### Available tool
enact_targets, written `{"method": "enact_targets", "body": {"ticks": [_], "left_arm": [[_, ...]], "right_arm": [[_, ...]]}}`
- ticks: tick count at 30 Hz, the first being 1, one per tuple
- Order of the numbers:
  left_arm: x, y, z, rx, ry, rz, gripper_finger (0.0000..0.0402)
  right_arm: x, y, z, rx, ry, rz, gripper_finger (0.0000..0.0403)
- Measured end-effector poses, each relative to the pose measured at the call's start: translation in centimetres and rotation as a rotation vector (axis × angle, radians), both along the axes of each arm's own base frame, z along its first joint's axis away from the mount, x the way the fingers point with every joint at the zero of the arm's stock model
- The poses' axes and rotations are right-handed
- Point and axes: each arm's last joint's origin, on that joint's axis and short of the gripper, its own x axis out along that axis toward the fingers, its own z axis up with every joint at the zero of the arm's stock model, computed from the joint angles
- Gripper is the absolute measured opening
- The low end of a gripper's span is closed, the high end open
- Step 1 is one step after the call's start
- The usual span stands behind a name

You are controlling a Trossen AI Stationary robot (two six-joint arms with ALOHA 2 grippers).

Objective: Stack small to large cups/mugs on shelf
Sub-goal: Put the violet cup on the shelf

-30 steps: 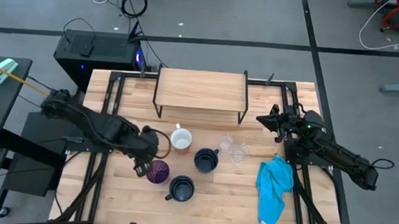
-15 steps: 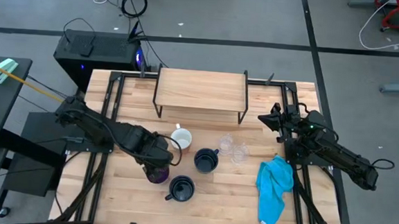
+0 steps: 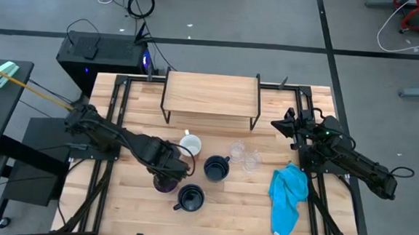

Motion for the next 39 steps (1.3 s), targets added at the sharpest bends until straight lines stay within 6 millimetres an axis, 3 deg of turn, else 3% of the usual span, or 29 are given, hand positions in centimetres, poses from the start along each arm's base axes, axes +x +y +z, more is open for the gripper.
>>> {"method": "enact_targets", "body": {"ticks": [23, 35, 39], "left_arm": [[1.3, -0.4, -1.6, 0.044, 0.005, -0.054, 0.0093], [1.3, -0.4, -1.6, 0.050, 0.000, -0.070, 0.0017], [1.3, -0.4, -1.5, 0.051, -0.001, -0.089, 0.0010]], "right_arm": [[0.0, 0.0, 0.0, 0.001, 0.005, -0.001, 0.0011], [0.0, 0.0, 0.0, 0.001, 0.006, -0.001, 0.0012], [0.0, 0.0, 0.0, 0.001, 0.006, -0.001, 0.0010]]}}
